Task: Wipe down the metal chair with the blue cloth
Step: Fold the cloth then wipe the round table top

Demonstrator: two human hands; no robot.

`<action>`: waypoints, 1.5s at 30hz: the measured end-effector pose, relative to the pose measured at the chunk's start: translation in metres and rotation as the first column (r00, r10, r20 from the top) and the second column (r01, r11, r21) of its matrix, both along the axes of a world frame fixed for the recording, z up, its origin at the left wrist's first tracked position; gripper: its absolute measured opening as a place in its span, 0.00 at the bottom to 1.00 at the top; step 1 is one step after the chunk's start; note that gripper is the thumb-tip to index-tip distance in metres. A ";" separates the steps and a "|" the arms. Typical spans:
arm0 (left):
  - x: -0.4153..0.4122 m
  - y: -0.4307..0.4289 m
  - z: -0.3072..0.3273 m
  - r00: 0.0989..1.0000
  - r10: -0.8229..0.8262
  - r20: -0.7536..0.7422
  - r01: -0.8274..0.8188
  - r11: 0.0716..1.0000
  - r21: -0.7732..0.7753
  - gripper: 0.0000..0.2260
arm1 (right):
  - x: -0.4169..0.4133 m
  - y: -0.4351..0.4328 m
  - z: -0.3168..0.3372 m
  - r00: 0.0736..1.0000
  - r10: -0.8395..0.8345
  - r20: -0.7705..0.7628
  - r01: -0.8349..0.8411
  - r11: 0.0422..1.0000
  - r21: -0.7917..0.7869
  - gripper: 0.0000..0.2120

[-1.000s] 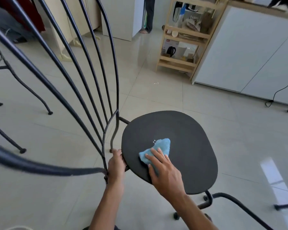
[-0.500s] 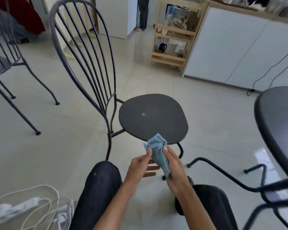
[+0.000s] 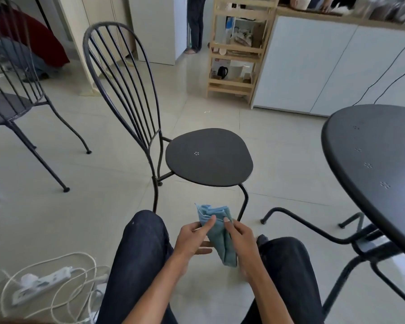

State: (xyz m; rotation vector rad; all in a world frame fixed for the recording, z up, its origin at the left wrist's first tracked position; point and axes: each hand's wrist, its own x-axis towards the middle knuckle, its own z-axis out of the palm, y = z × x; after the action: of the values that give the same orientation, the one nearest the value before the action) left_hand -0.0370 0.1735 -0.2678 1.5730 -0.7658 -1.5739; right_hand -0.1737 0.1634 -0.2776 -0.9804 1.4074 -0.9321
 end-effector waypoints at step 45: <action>0.005 -0.010 0.019 0.986 0.051 -0.159 -0.086 0.971 -0.225 0.13 | -0.017 -0.011 0.029 0.976 -0.176 -0.124 0.153 0.972 -0.179 0.12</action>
State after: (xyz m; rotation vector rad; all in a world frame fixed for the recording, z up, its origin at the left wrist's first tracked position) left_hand -0.0317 0.1630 -0.2493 1.2828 -0.7721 -1.4775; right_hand -0.1906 0.1528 -0.2488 -1.0835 1.5656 -1.1386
